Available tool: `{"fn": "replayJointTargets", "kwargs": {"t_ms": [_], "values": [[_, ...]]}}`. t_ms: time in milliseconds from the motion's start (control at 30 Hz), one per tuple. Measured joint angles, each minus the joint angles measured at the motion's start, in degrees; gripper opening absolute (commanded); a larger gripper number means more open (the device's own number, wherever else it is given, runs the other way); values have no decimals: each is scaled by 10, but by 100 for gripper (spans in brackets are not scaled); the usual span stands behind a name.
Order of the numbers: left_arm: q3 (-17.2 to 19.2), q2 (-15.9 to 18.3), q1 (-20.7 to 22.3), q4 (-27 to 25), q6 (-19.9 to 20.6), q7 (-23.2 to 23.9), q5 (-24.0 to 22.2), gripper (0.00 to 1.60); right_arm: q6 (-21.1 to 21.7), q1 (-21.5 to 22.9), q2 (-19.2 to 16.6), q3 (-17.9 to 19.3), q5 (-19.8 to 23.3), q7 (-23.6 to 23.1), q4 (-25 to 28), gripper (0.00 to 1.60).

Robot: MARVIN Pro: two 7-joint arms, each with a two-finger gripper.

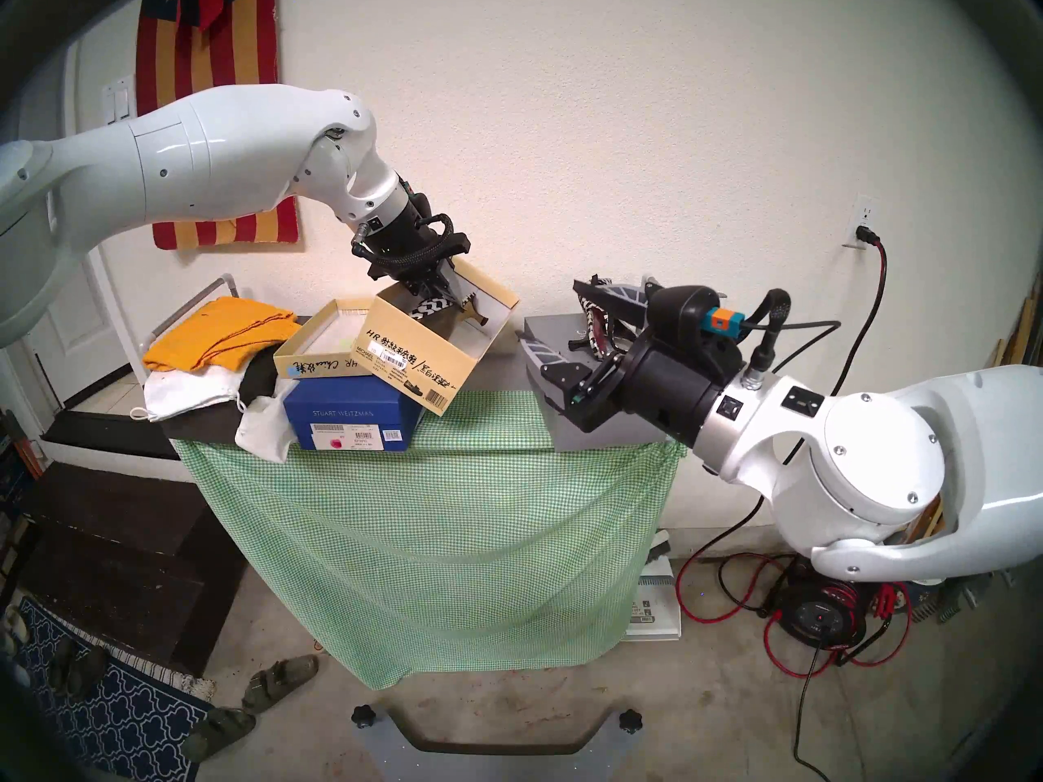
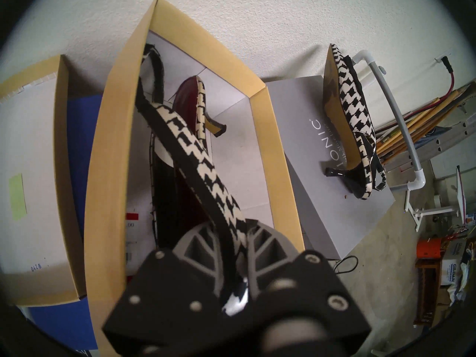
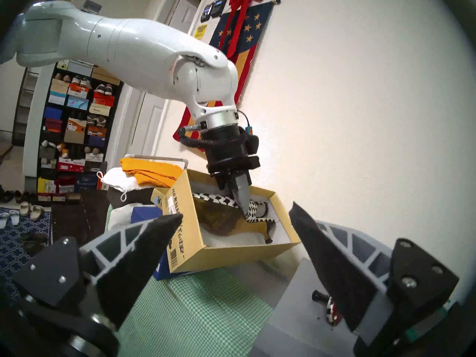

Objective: Take shoe out of the box

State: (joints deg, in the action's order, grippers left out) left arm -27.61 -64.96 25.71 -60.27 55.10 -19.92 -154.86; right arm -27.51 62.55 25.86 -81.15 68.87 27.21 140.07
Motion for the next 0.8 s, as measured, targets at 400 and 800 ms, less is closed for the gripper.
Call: {"fn": "replayJointTargets", "kwargs": {"t_ms": [400, 800], "values": [[1, 1, 1, -10, 0, 7, 9, 0, 21, -46, 55, 73, 30, -12, -5, 160], [0, 7, 1, -12, 0, 14, 16, 0, 33, -94, 120, 147, 63, -27, -38, 160]]}}
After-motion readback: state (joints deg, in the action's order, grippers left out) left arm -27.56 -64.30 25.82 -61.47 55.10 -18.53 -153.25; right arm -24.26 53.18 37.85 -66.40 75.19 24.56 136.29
